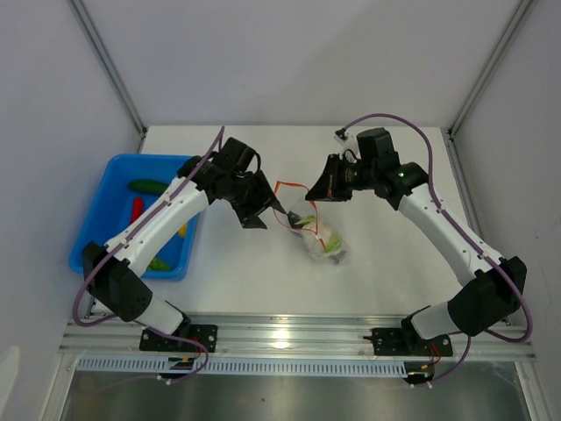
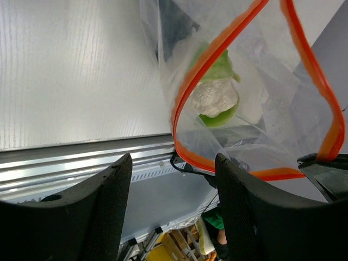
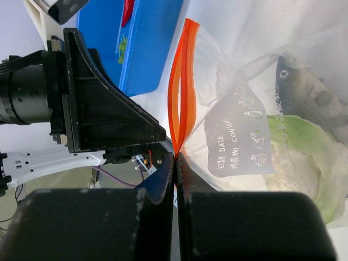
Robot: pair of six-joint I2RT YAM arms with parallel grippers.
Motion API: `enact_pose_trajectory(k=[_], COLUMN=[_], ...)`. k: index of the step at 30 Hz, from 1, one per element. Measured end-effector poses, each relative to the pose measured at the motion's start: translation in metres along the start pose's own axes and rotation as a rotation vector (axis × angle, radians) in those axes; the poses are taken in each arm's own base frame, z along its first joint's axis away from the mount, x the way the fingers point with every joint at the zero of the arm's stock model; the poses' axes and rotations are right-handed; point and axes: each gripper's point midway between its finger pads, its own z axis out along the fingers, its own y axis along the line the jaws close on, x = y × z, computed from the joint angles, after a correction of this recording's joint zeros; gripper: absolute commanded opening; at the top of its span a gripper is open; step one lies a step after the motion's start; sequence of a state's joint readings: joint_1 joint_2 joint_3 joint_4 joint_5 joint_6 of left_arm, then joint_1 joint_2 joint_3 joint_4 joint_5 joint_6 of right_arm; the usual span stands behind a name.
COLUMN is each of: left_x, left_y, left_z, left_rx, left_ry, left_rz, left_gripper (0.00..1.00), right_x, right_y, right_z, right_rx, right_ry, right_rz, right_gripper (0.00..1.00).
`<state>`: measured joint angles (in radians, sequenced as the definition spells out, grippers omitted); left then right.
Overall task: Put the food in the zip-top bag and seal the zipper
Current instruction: Place the fake vegetable in the zipper food storage bag, then pick up the fake fruit from the bin.
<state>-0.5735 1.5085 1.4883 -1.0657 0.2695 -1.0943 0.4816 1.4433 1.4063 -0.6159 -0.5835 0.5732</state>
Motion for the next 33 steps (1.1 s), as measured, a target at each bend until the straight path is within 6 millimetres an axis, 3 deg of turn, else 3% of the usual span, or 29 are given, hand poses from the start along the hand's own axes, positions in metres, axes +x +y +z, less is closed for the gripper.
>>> enact_pose_trajectory(k=[7, 12, 21, 33], left_x=[-0.018, -0.040, -0.072, -0.142], left_y=[-0.008, 0.003, 0.074, 0.157], left_z=[-0.020, -0.041, -0.054, -0.095], left_rx=[0.084, 0.106, 0.029, -0.157], left_ry=[-0.087, -0.180, -0.311, -0.604], left_rz=[0.029, 0.015, -0.117, -0.198], left_gripper=[0.66, 0.70, 0.72, 0.79], right_x=[0.000, 0.002, 0.013, 0.017], right_y=[0.002, -0.003, -0.015, -0.025], right_z=[-0.008, -0.010, -0.010, -0.015], right_rx=[0.004, 0.026, 0.063, 0.109], right_ry=[-0.013, -0.016, 0.015, 0.062], right_rz=[-0.014, -0.030, -0.036, -0.020], right_gripper=[0.00, 0.00, 0.00, 0.00])
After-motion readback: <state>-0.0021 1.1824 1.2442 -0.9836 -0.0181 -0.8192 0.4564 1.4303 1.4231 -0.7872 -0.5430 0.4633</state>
